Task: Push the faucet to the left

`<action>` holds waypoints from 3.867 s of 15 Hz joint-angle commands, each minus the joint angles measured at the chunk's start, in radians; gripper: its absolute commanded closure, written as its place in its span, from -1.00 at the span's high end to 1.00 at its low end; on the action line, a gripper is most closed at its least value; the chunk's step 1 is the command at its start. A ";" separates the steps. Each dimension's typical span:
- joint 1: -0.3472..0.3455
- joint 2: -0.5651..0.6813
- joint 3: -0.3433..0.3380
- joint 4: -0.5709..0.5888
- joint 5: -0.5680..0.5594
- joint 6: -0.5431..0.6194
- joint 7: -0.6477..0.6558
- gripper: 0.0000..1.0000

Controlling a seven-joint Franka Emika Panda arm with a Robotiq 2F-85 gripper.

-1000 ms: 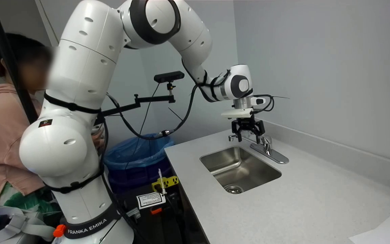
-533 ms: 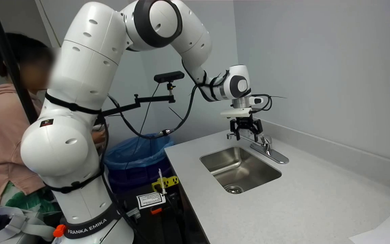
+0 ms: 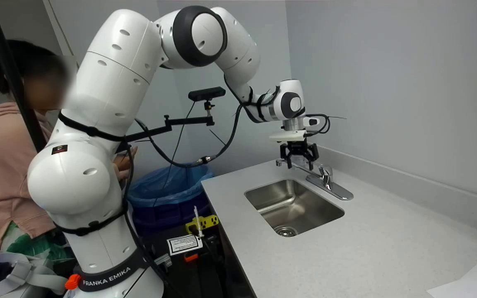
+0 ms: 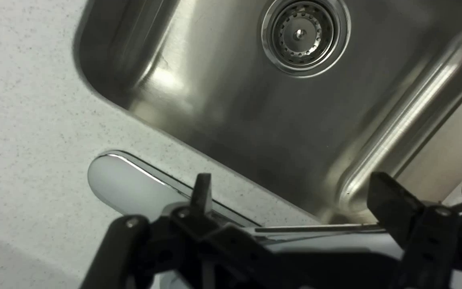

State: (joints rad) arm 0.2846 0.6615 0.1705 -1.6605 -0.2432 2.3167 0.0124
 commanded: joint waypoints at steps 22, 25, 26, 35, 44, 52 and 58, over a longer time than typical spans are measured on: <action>0.040 0.012 -0.029 0.039 0.047 -0.084 0.116 1.00; 0.046 -0.006 -0.032 0.009 0.041 -0.078 0.157 1.00; 0.047 -0.013 -0.033 0.001 0.041 -0.079 0.167 1.00; 0.089 -0.019 -0.059 -0.011 0.035 -0.042 0.348 -0.15; 0.115 0.017 -0.065 0.052 0.108 0.036 0.515 -1.00; 0.124 0.039 -0.065 0.089 0.184 0.032 0.600 -1.00; 0.135 0.040 -0.050 0.085 0.184 0.033 0.593 -1.00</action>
State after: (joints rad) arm 0.3859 0.6717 0.1122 -1.6279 -0.0967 2.3300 0.6030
